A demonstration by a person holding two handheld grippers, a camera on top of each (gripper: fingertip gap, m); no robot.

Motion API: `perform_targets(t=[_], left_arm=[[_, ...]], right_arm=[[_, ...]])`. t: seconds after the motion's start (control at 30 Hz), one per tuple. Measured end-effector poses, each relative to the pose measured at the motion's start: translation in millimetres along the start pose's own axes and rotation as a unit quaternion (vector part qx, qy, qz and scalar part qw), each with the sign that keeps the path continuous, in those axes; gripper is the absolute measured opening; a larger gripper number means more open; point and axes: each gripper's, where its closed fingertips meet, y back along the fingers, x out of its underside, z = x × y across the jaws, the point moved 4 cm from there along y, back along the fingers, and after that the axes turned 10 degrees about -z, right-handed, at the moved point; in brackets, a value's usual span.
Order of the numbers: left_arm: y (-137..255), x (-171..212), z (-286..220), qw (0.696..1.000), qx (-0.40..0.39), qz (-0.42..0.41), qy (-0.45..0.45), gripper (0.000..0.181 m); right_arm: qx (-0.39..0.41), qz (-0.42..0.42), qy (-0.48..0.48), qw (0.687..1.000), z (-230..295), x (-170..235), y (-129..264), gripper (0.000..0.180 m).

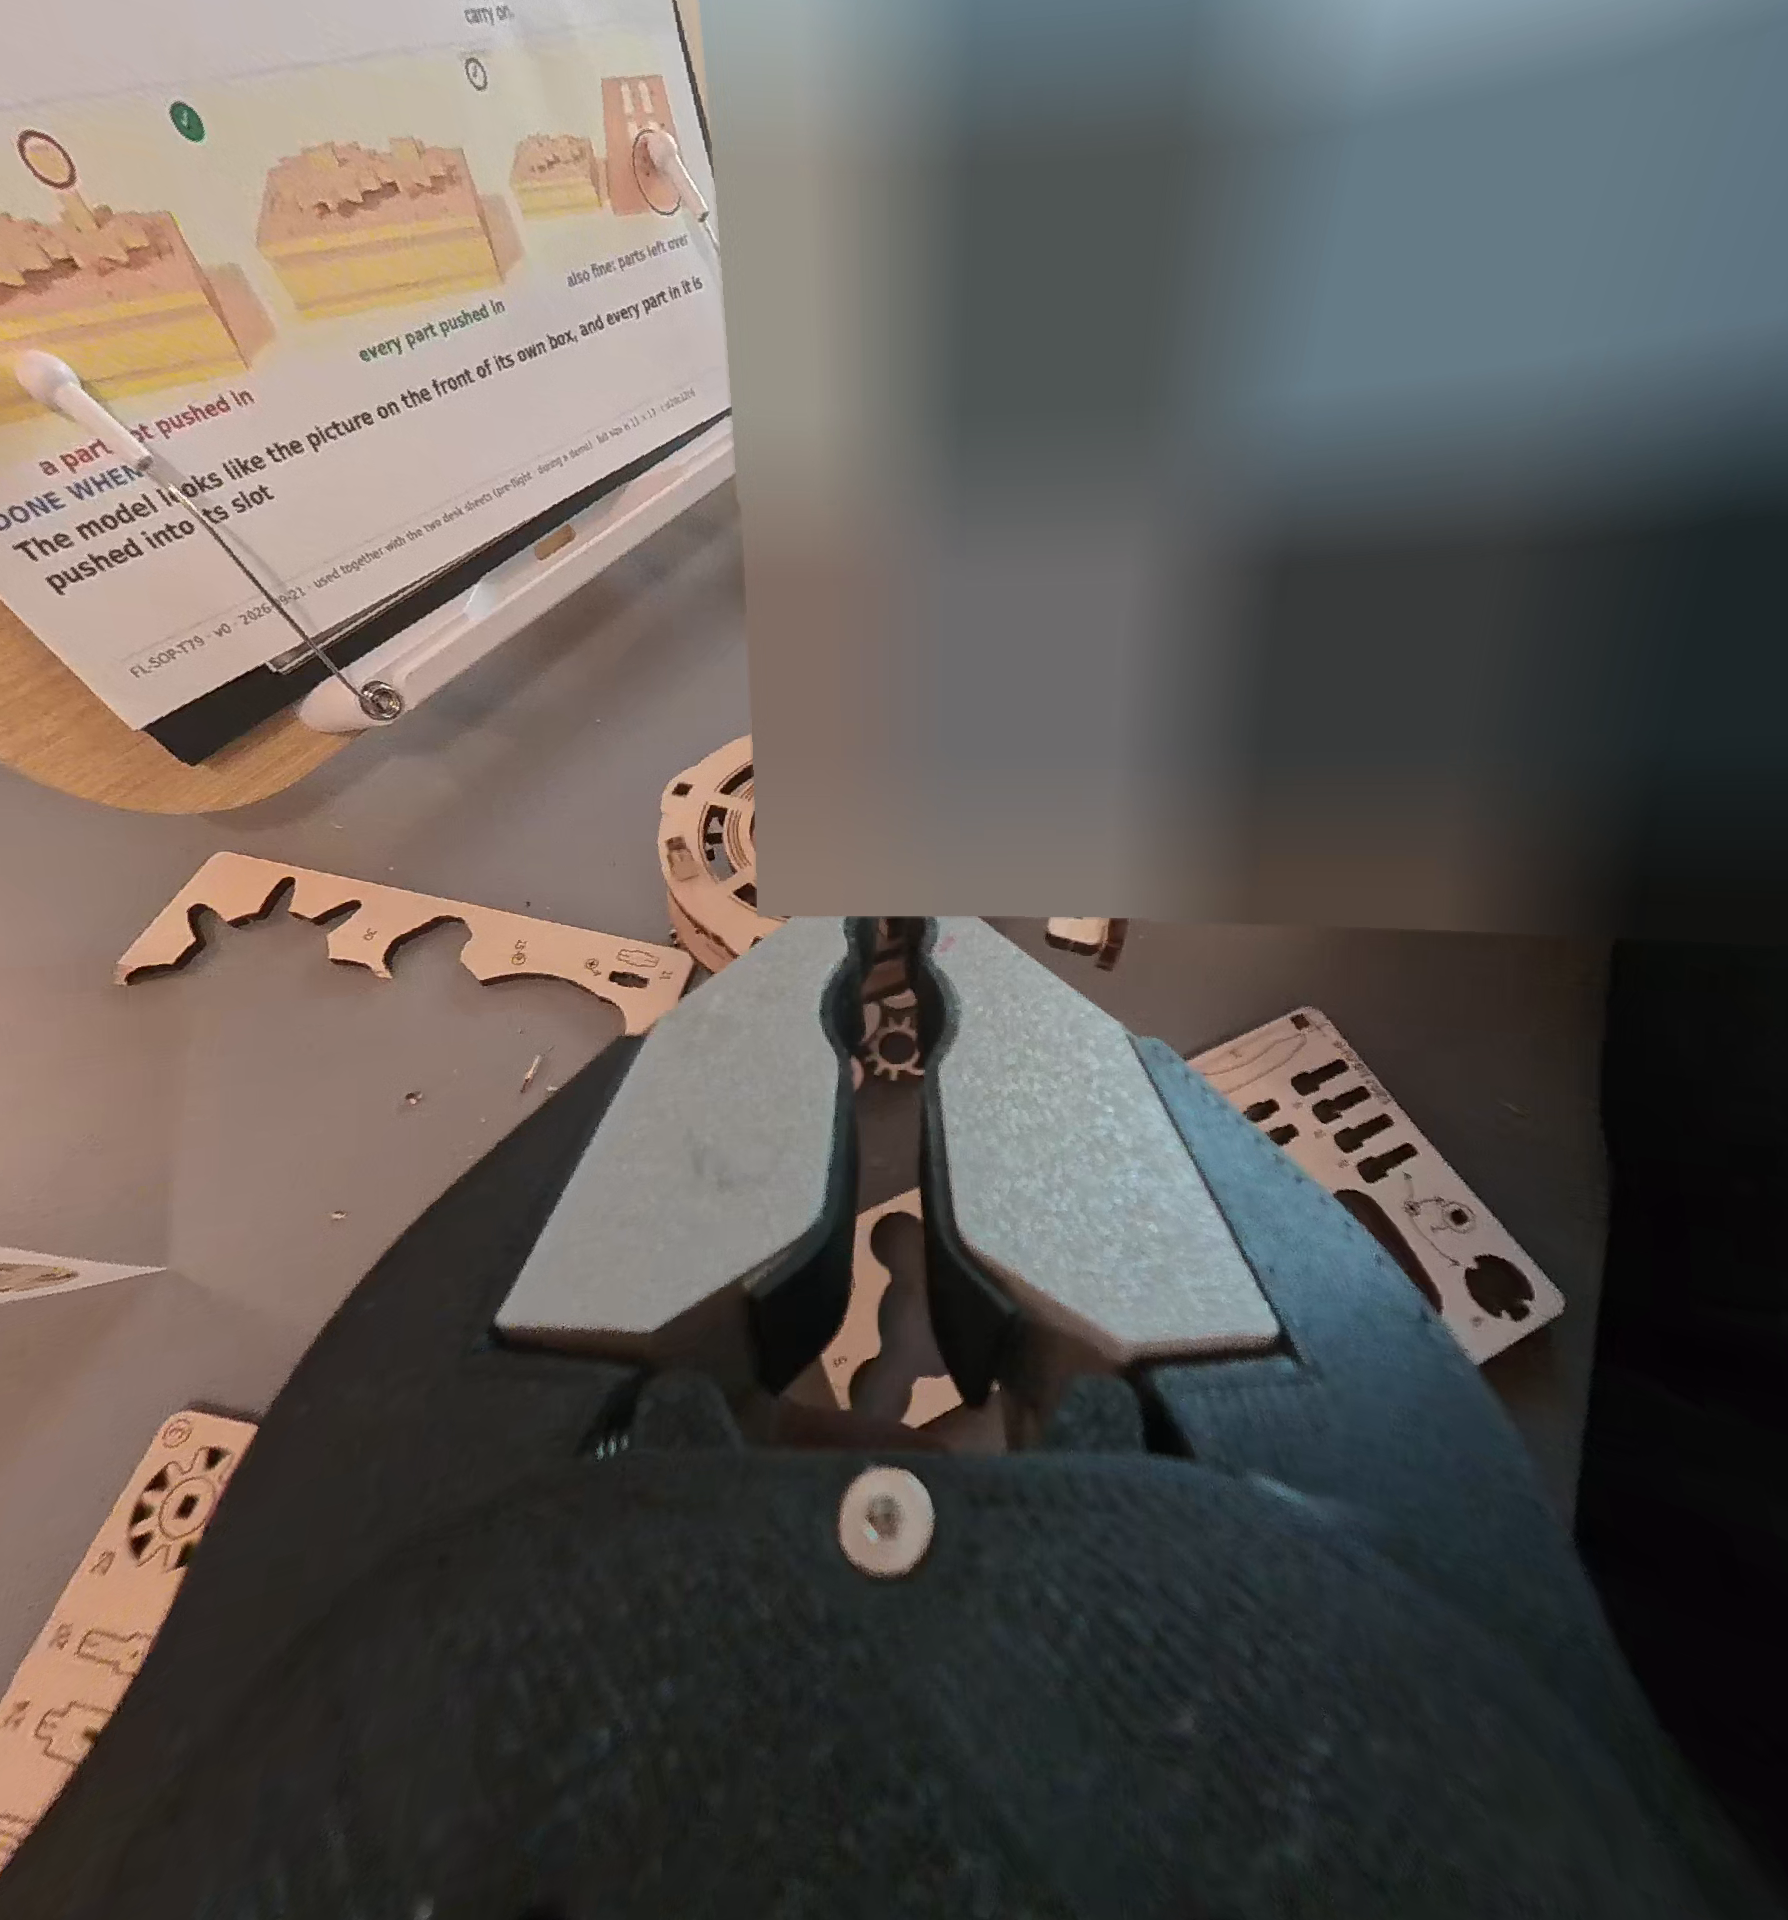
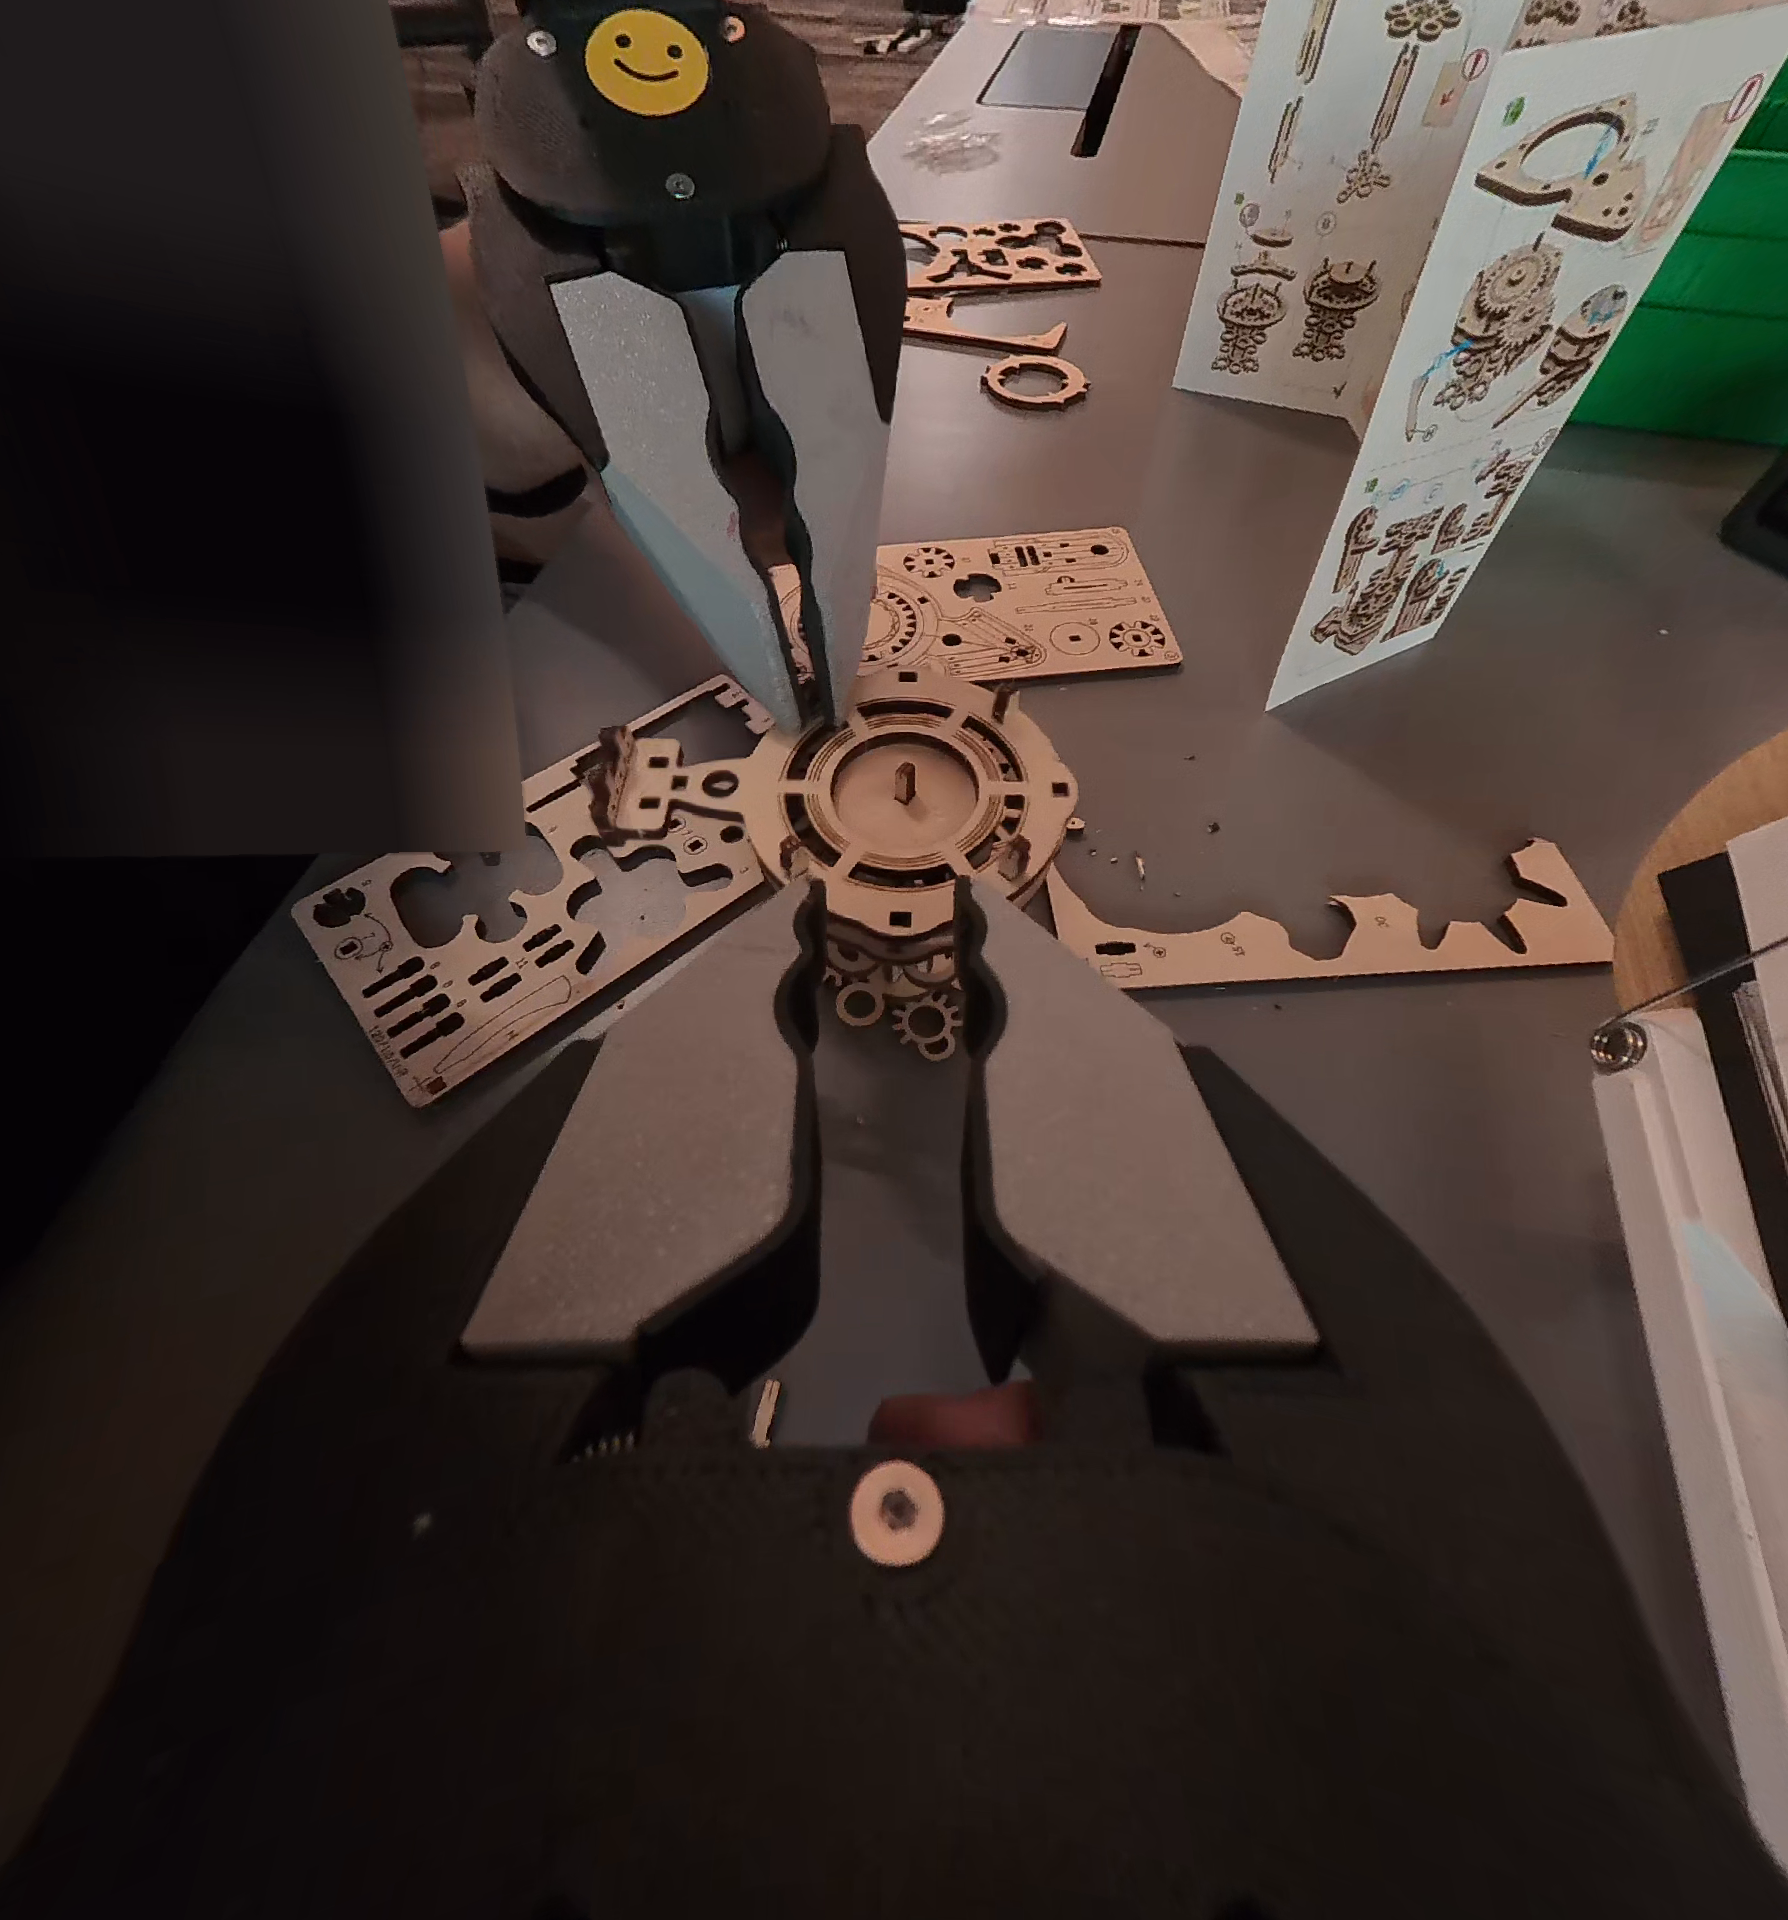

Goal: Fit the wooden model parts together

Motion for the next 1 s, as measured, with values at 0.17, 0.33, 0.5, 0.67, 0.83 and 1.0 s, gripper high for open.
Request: perform_targets(t=[0.17, 0.33, 0.5, 0.67, 0.83, 1.0], left_arm=[[1.0, 0.4, 2.3, 1.000, -0.001, 0.001, -0.001, 0.001], [2.2, -1.9, 0.6, 1.000, 0.005, -0.006, 0.006, 0.000], [3.3, 0.2, 0.9, 1.000, -0.001, -0.002, -0.004, 0.001], [2.0, 0.8, 0.1, 1.000, 0.006, -0.004, 0.002, 0.001], [2.5, 0.0, -0.9, 1.000, 0.008, -0.005, -0.002, 0.001], [2.3, 1.0, 0.8, 1.000, 0.010, -0.004, -0.004, 0.001]], right_arm=[[0.002, 0.003, 0.004, 1.000, 1.3, -1.3, -1.4, 0.020], [0.002, 0.006, 0.011, 1.000, 3.4, -2.0, -2.8, 0.021], [0.001, 0.002, 0.007, 1.000, 3.0, -2.7, -2.7, 0.021], [0.002, 0.006, 0.013, 1.000, 5.1, -3.3, -3.1, 0.021], [0.001, 0.006, 0.013, 1.000, 5.5, -2.9, -3.2, 0.021], [0.000, 0.006, 0.016, 1.000, 7.6, -4.7, -3.0, 0.020]])
